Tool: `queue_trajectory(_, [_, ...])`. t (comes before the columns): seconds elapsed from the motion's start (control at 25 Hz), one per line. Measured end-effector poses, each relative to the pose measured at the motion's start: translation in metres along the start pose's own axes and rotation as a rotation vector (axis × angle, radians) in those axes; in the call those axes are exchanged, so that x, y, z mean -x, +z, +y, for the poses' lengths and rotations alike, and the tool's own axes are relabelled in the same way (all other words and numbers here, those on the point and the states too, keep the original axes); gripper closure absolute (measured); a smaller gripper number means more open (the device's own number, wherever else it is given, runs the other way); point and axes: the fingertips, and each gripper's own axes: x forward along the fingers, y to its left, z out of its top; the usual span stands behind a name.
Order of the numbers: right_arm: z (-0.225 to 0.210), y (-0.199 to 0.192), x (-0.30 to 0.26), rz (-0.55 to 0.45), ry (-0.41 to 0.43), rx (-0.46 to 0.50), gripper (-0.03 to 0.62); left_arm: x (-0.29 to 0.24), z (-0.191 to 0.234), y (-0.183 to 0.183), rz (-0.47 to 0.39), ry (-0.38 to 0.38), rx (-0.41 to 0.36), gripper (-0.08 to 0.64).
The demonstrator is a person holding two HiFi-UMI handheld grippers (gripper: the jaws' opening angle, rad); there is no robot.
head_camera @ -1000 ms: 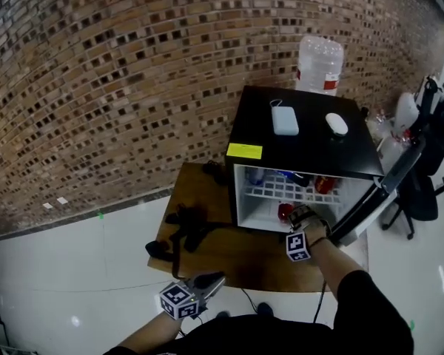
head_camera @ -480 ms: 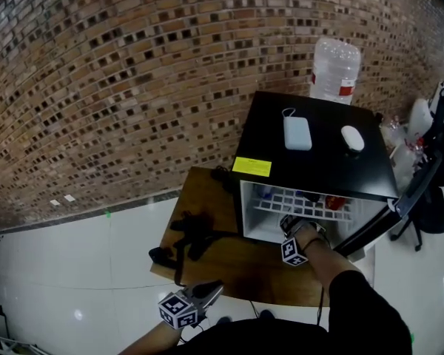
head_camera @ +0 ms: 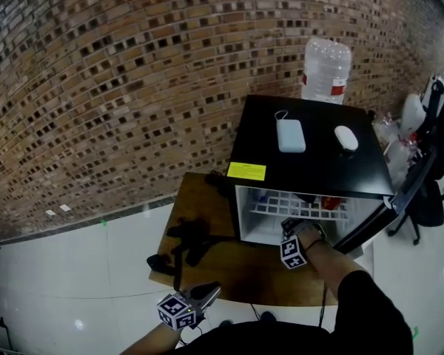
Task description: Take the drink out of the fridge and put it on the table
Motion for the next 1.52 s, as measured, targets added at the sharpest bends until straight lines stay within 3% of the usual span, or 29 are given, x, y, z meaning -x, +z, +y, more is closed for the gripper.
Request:
queue_trajectory(0.24, [-0.024,0.046,0.061,-0.308,-0.129,-0.315,0.244,-0.031,0.004,0.009,-0.013,-0.011,-0.026,0.522])
queue_trajectory(0.44, [-0.044,0.056,0.102,-0.525,-0.148,-0.640,0.247,-0.076,0.014,0.002,0.013,-0.014,-0.109,0.520])
queue_trajectory(0.52, [-0.049,0.053,0.111,-0.593,-0.153,-0.774,0.249,-0.101,0.018,0.001,0.036,-0.017,-0.166,0.406])
queue_trajectory(0.72, [-0.050,0.040,0.130,-0.757,-0.121,-1.050,0.252,-0.173,0.014,-0.003,0.069,-0.061,-0.292,0.300])
queue_trajectory(0.92, [-0.029,0.043,0.147,-0.883,-0.062,-1.193,0.253,-0.230,-0.021,-0.023,0.144,-0.163,-0.423,0.293])
queue_trajectory(1.16, [0.023,0.053,0.156,-0.959,0.057,-1.343,0.255,-0.242,-0.062,-0.064,0.222,-0.245,-0.483,0.285])
queue_trajectory(1.32, [0.065,0.067,0.150,-0.963,0.152,-1.446,0.256,-0.234,-0.088,-0.106,0.317,-0.315,-0.483,0.285])
queue_trajectory(1.52, [0.086,0.083,0.156,-0.991,0.170,-1.467,0.254,-0.222,-0.098,-0.129,0.299,-0.332,-0.428,0.276])
